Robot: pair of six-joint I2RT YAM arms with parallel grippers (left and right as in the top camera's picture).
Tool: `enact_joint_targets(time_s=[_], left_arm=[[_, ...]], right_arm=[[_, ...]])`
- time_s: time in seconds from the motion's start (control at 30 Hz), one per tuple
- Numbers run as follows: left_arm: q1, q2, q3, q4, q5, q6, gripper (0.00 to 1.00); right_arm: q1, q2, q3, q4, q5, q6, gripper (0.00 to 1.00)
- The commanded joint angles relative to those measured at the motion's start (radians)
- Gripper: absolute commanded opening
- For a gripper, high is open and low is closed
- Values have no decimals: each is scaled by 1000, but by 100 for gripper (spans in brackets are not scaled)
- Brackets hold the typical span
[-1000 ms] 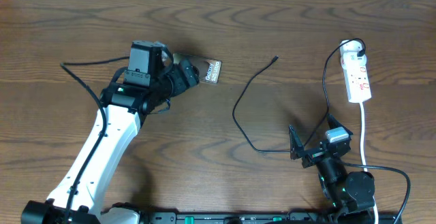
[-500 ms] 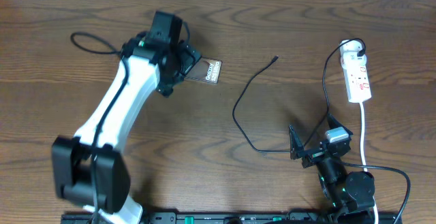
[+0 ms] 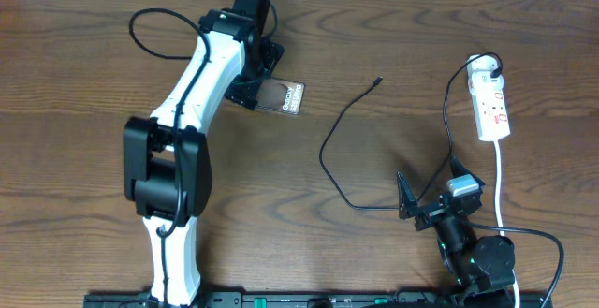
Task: Plug charger to phone and switch on socket
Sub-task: 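Move the left gripper forward over the Galaxy phone, then lower the left gripper and close it on the phone's edges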
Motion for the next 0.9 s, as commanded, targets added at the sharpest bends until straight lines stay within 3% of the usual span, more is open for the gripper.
enact_joint_targets(time_s=[0.0,0.2,0.43,0.87], left_arm=[[-2,34,19,36,-6,-89,98],[-1,75,58,90,-6,-144,98],[-2,212,240,-54,10,-121,98],[-2,250,239,-80,-41,-86,98]], right_arm=[[8,-5,-2,-4,7,-5,99],[8,-5,-2,-4,7,-5,99],[8,-5,-2,-4,7,-5,99],[8,-5,-2,-4,7,-5,99]])
